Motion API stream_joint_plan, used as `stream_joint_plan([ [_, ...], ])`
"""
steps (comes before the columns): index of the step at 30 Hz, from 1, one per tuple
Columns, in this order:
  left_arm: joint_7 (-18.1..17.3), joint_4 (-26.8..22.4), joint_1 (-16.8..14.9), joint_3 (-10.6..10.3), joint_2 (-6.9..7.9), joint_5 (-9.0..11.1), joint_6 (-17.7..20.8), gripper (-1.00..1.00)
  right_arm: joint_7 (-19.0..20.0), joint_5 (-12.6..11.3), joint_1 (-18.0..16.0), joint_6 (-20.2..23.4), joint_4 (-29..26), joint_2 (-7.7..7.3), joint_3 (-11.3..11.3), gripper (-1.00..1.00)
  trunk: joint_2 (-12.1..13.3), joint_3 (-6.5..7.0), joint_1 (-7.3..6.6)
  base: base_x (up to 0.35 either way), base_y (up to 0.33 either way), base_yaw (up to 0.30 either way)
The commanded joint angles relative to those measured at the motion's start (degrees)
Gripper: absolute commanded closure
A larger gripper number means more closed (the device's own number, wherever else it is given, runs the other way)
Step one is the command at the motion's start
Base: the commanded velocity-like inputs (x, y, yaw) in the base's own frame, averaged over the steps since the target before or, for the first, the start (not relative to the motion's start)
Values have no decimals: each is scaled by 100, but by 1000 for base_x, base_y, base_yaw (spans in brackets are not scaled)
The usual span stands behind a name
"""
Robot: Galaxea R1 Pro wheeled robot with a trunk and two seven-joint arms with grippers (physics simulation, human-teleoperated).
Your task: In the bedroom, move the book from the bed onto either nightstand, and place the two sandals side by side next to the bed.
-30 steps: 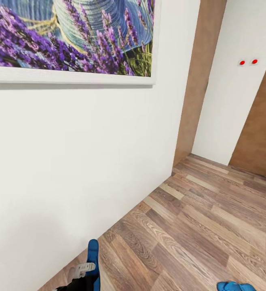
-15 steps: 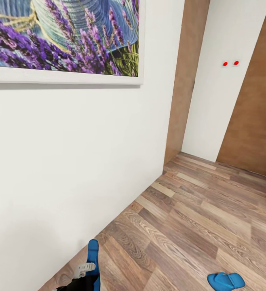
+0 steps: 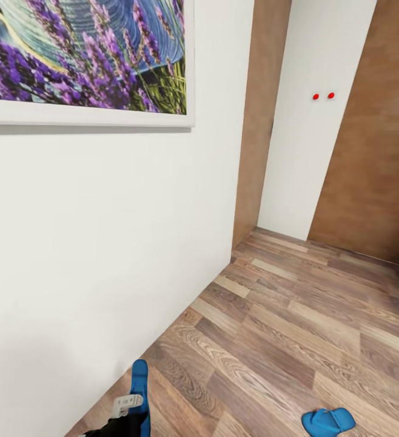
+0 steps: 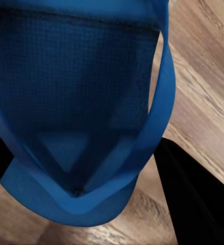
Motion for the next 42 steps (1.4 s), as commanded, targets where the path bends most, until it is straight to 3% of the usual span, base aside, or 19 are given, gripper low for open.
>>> stream_joint_plan([
  [1,-42,7,-3,43,1,2,0,100,18,-34,-4,57,2,1,-11,-100,-2,-5,-1,8,0,-169],
  [27,-42,7,-3,43,1,2,0,100,18,-34,-4,57,2,1,-5,-100,-2,19,-1,0,0,-169],
  [42,-42,7,-3,43,1,2,0,100,18,-34,-4,57,2,1,-4,-100,-2,101,-1,0,0,-206],
])
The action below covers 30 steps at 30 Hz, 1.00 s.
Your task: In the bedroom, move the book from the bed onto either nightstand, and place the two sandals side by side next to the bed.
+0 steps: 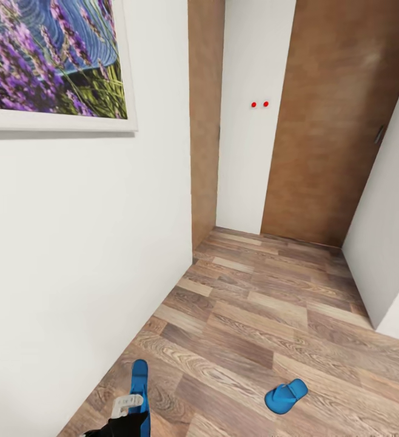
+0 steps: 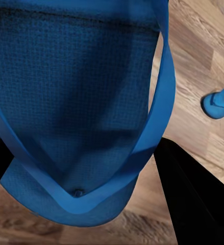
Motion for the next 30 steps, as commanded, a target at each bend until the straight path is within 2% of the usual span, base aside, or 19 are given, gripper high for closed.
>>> stream_joint_plan([
  [1,-42,7,-3,42,1,1,0,100,18,-33,-4,57,2,1,-9,-100,-2,2,-1,0,0,-220],
  [30,-63,7,-3,53,12,3,0,100,18,-33,-4,57,2,1,-9,-100,-2,204,-1,0,0,-216],
])
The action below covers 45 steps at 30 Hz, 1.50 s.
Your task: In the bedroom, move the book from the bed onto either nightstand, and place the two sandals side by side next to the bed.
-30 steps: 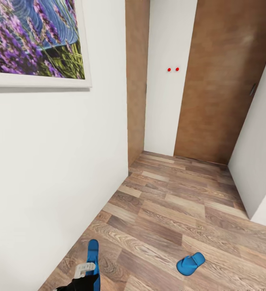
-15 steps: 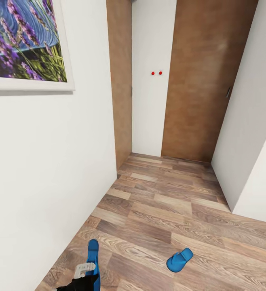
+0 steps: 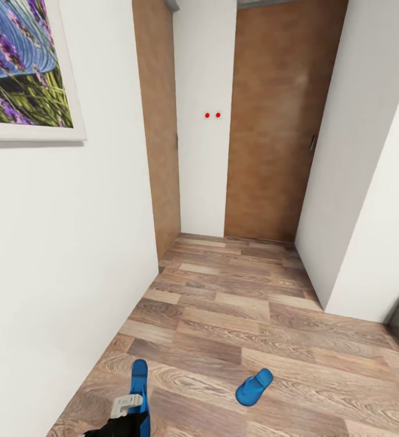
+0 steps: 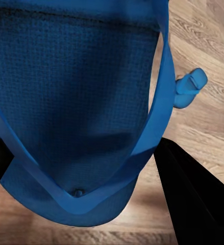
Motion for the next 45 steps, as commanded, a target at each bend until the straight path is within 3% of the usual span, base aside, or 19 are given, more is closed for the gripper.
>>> stream_joint_plan([
  [1,-56,7,-3,42,8,3,3,100,18,-34,-4,57,2,1,-9,-100,-2,2,-1,0,0,-212],
  [5,-134,7,-3,53,29,14,14,100,18,-34,-4,57,2,1,-9,-100,-2,30,-1,0,0,-211],
  [10,-932,7,-3,58,41,12,43,100,18,-34,-4,57,2,1,-9,-100,-2,66,-1,0,0,-211],
  [12,-1050,7,-3,57,42,9,39,100,18,-34,-4,57,1,1,-9,-100,-2,80,-1,0,0,-209],
  [21,-760,7,-3,51,35,8,18,100,18,-34,-4,57,2,1,-12,-100,-2,133,-1,0,0,-176],
  [45,-725,7,-3,55,34,8,17,100,18,-34,-4,57,2,1,-10,-100,-2,164,-1,0,0,-108],
])
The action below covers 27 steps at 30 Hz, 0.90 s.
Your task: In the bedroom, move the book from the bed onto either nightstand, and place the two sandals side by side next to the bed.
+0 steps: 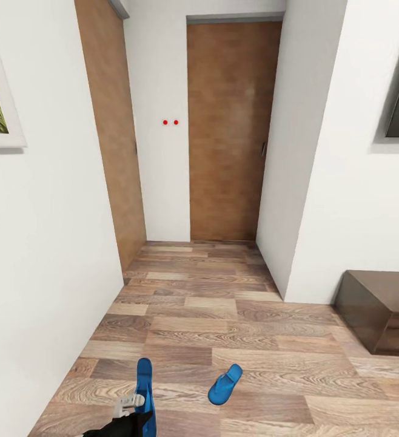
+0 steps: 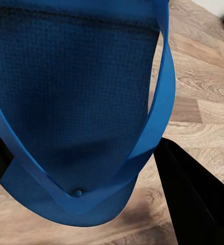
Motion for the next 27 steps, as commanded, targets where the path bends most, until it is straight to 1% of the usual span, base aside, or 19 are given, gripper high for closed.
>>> stream_joint_plan([
  [1,-36,8,-4,42,0,-10,-6,100,18,-35,-3,57,-1,0,-10,-100,-3,-6,-1,0,0,-5],
  [6,-36,7,-4,48,10,-6,-6,100,18,-35,-3,57,1,0,-10,-100,-3,-6,-1,0,0,-2],
  [15,-102,-8,-4,50,206,9,2,100,18,-35,-3,57,1,0,-10,-100,-3,-6,-1,0,0,0],
  [27,-97,-9,-4,49,220,8,-10,100,22,-32,-3,57,-19,0,-14,-100,-3,-6,-1,0,0,0],
])
